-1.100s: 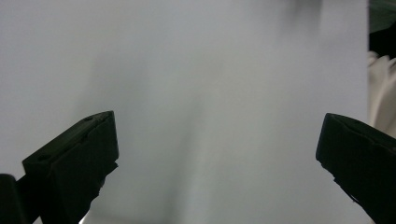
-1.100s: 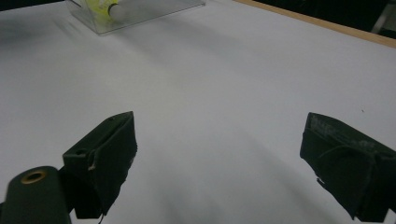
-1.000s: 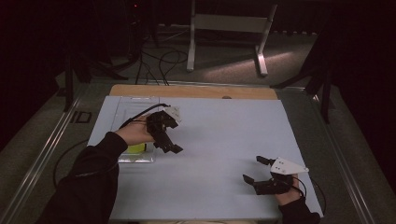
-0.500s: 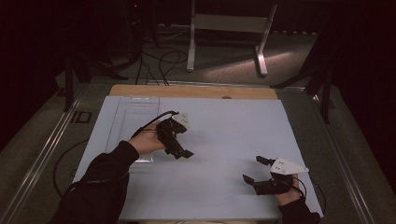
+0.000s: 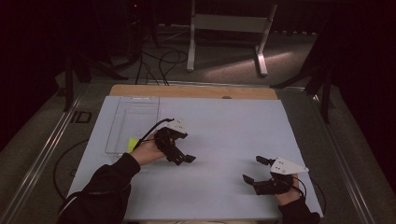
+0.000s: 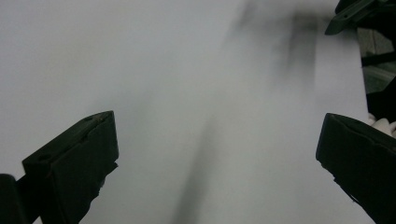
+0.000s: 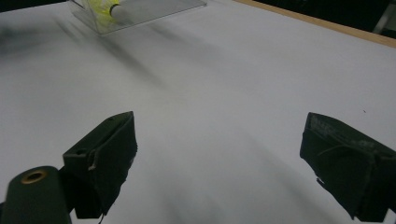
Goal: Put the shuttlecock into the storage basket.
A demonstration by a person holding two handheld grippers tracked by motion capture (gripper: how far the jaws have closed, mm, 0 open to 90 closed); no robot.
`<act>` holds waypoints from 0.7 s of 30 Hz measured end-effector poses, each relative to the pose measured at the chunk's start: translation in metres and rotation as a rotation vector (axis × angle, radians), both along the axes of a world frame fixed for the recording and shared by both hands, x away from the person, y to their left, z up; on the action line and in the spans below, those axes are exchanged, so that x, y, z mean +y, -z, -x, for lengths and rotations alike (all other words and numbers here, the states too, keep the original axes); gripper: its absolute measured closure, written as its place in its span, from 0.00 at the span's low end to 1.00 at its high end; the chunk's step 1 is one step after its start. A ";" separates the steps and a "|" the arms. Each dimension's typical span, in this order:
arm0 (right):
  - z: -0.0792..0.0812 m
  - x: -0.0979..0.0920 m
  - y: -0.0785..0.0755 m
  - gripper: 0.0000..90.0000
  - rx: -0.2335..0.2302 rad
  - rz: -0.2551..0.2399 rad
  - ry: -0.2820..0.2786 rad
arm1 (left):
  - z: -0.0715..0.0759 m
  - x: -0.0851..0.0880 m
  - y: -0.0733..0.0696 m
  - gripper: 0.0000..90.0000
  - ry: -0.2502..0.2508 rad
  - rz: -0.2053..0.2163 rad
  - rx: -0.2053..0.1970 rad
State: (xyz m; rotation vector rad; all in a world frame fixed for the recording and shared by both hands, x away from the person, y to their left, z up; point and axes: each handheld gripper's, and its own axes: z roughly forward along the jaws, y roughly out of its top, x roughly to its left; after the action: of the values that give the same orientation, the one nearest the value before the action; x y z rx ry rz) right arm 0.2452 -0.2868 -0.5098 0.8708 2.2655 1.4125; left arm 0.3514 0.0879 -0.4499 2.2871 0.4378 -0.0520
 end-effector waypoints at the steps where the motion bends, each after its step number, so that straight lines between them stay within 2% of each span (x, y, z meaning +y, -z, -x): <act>1: 0.000 0.000 0.000 0.12 -0.002 0.002 -0.001 | 0.002 0.001 0.001 0.00 -0.006 0.005 -0.005; 3: 0.000 0.000 0.000 0.12 -0.002 0.001 -0.001 | 0.006 0.003 0.003 0.00 -0.011 0.018 -0.010; 7: 0.000 0.000 0.000 0.12 -0.002 0.003 0.001 | 0.014 0.005 0.008 0.00 -0.018 0.017 -0.036; 11: 0.000 0.000 0.000 0.12 -0.004 0.003 -0.004 | 0.020 0.008 0.014 0.00 -0.025 0.022 -0.039; 13: 0.000 0.000 0.000 0.12 -0.001 0.001 0.000 | 0.024 0.009 0.015 0.00 -0.038 0.023 -0.075; 14: 0.000 0.000 0.000 0.12 -0.002 0.003 -0.001 | 0.026 0.009 0.014 0.00 -0.039 0.029 -0.078; 17: -0.001 0.000 0.001 0.12 -0.003 0.006 -0.004 | 0.032 0.010 0.012 0.00 -0.026 0.043 -0.078; 19: 0.000 0.001 0.000 0.12 -0.004 0.005 -0.007 | 0.038 0.010 0.012 0.00 -0.029 0.042 -0.101; 21: 0.000 0.001 0.000 0.12 -0.002 0.005 -0.007 | 0.043 0.011 0.013 0.00 -0.015 0.047 -0.103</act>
State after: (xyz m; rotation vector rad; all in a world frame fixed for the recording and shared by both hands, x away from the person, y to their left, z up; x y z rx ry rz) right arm 0.2451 -0.2860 -0.5098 0.8602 2.2712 1.4096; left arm 0.3083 0.0985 -0.4626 2.2288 0.3956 0.0625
